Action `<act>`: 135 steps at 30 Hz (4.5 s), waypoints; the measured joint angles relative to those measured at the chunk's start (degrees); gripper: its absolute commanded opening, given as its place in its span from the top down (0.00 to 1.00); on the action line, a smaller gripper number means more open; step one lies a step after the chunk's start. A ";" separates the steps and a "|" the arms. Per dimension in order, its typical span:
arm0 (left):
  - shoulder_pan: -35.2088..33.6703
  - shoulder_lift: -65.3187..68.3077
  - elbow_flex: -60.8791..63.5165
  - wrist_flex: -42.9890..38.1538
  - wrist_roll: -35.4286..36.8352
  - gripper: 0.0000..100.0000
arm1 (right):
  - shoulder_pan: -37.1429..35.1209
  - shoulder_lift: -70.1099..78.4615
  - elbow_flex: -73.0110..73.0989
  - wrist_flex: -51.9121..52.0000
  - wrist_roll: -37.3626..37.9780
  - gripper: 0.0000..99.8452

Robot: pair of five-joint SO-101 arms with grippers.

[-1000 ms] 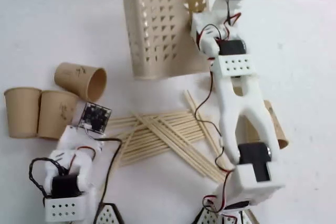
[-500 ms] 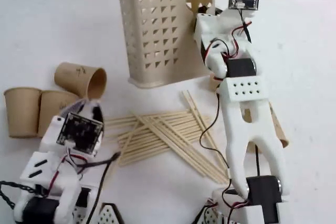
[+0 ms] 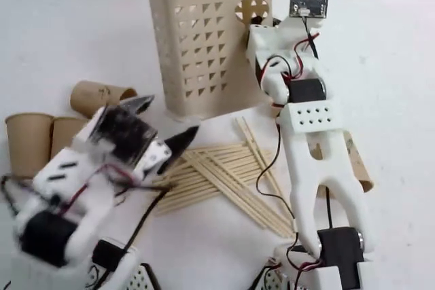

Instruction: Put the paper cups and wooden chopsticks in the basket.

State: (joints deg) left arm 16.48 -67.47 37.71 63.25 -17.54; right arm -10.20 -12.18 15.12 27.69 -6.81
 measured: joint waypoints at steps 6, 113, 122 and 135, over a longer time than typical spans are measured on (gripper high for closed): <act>-4.84 5.98 11.08 -15.12 0.00 0.71 | -0.53 -0.26 0.00 0.00 1.76 0.98; -18.99 24.26 3.25 -9.58 0.88 0.71 | -7.56 -36.22 39.56 15.30 19.96 0.77; -20.57 23.91 -10.02 -1.67 5.98 0.71 | -8.70 -31.03 39.74 10.55 19.96 0.77; -19.60 34.37 -13.89 -4.48 10.81 0.74 | -8.88 -30.77 39.74 10.02 19.96 0.77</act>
State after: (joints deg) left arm -3.12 -33.10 23.82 58.77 -6.73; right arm -19.08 -42.95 54.86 37.71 13.14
